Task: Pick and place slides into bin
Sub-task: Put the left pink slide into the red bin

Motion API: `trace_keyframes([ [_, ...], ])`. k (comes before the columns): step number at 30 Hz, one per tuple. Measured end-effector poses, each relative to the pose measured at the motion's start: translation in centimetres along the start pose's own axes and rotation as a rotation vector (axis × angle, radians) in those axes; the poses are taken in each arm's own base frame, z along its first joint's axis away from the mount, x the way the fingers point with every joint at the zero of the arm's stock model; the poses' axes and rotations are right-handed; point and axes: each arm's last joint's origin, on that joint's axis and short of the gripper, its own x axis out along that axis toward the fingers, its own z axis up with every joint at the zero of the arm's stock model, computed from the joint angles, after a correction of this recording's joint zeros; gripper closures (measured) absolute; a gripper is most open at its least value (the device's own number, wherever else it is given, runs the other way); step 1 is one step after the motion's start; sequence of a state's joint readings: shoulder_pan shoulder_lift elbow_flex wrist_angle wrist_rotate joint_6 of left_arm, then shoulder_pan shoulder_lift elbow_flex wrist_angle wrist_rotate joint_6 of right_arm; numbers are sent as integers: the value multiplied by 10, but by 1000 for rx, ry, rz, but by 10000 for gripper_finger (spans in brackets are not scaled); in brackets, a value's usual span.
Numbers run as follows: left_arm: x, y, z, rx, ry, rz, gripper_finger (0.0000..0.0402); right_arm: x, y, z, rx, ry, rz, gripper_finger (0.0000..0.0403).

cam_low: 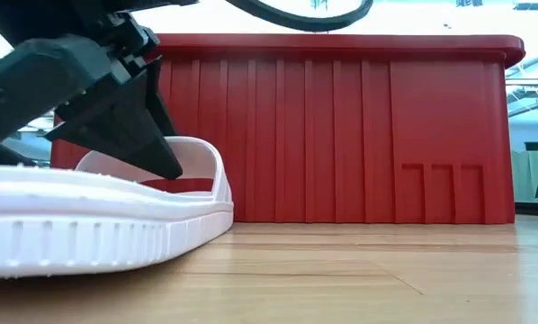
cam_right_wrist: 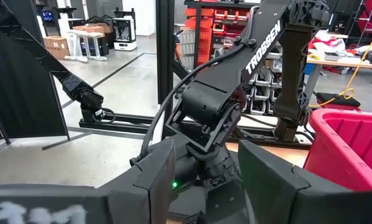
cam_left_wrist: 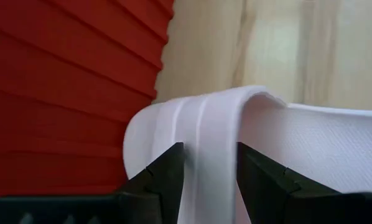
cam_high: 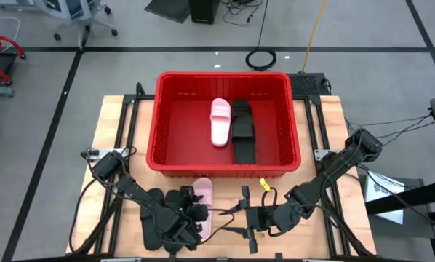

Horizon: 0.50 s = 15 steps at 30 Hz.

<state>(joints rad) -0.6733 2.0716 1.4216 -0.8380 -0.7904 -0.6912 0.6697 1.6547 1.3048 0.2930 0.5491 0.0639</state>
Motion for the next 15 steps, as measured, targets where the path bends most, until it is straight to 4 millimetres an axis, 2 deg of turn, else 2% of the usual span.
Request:
trace_keyframes([
  [15, 14, 11, 7, -55, 44, 2, 254, 0, 0, 0, -3, 4, 0, 238],
])
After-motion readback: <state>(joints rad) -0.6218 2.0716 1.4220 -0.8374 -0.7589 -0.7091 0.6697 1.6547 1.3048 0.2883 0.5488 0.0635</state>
